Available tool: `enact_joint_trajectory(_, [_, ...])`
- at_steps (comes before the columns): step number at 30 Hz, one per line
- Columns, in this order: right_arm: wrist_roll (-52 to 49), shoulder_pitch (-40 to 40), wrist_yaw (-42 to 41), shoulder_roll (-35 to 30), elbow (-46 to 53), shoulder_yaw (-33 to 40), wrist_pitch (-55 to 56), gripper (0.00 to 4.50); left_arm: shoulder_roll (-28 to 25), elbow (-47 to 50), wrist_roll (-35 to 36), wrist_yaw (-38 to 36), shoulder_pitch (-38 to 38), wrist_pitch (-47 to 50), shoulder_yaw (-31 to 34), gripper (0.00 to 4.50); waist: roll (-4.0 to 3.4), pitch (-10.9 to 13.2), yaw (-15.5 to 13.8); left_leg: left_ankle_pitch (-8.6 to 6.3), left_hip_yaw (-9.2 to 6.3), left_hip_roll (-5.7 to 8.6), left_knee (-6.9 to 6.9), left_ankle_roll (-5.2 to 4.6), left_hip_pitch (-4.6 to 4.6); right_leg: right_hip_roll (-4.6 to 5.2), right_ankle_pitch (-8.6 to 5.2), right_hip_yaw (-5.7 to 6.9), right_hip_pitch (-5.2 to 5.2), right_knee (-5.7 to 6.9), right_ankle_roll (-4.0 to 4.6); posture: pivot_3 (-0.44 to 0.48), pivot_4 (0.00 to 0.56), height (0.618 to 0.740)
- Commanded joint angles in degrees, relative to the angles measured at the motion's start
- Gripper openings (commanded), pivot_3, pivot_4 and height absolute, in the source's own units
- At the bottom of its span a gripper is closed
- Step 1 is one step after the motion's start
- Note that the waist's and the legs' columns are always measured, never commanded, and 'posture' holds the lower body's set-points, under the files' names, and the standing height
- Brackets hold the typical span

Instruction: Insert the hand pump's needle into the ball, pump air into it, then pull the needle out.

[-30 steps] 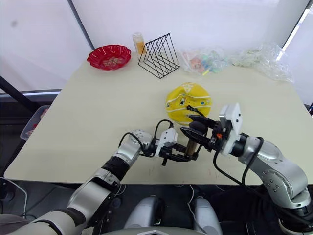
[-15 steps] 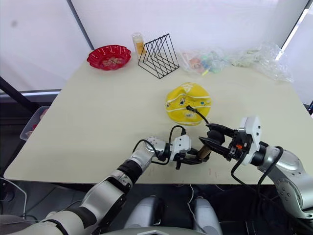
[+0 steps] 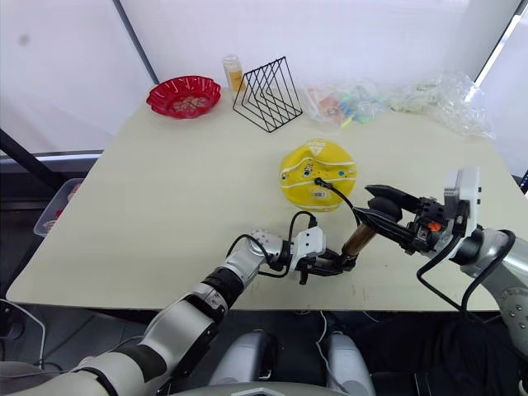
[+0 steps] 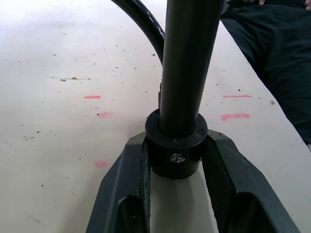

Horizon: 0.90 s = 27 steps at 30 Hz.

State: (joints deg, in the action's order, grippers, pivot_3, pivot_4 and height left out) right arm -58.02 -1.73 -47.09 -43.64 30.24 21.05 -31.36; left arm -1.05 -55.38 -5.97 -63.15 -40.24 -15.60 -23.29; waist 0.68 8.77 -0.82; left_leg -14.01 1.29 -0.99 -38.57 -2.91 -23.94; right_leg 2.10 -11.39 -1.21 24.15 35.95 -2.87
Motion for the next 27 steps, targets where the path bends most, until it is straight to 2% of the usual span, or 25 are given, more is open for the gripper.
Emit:
enact_joint_trajectory(1, [-9.3, -6.2, 5.0, -4.5, 3.0, 10.9, -0.8, 2.06, -1.1, -4.8, -4.0, -0.6, 2.0, 0.7, -2.8, 1.03, 0.0, 0.0, 0.0, 0.0, 0.02, 0.0, 0.0, 0.0, 0.01, 0.01, 0.0, -0.01, 0.0, 0.0, 0.0, 0.0, 0.15, 0.737])
enact_joint_trajectory(9, [-20.3, -11.1, 10.6, -11.1, 0.5, 15.9, -6.6, 2.06, -0.2, -6.2, -4.3, 0.1, 2.7, -1.1, -2.8, 1.03, -0.01, 0.0, -0.1, 0.0, -0.03, -0.01, 0.0, 0.0, 0.03, 0.04, 0.0, 0.04, -0.07, -0.02, 0.01, 0.0, 0.15, 0.737])
enact_joint_trajectory(15, [-24.4, -13.5, 12.6, -14.0, -0.7, 17.2, -8.8, 2.06, 0.0, -6.8, -4.5, 0.5, 2.7, -1.6, -2.8, 1.03, 0.0, 0.0, -0.1, -0.02, -0.01, 0.0, 0.0, -0.04, 0.03, 0.09, 0.0, 0.03, -0.09, -0.04, 0.01, 0.0, 0.15, 0.737])
enact_joint_trajectory(21, [-24.2, -14.7, 12.2, -14.8, -1.7, 17.3, -10.2, 2.06, 0.0, -7.3, -4.7, 0.6, 2.7, -2.1, -2.8, 1.03, 0.0, 0.0, 0.0, -0.02, -0.01, 0.0, 0.0, -0.04, 0.03, 0.09, 0.0, 0.03, -0.08, -0.04, 0.01, 0.0, 0.15, 0.737])
enact_joint_trajectory(27, [-14.7, -6.2, 8.8, -9.2, 1.6, 11.5, -8.8, 2.06, 0.2, -8.0, -5.0, 1.0, 2.5, -2.6, -2.7, 1.03, 0.19, -0.1, 0.0, -0.04, -0.07, 0.0, 0.0, -0.07, 0.06, 0.07, -0.01, 0.08, -0.14, -0.06, 0.0, 0.0, 0.15, 0.737])
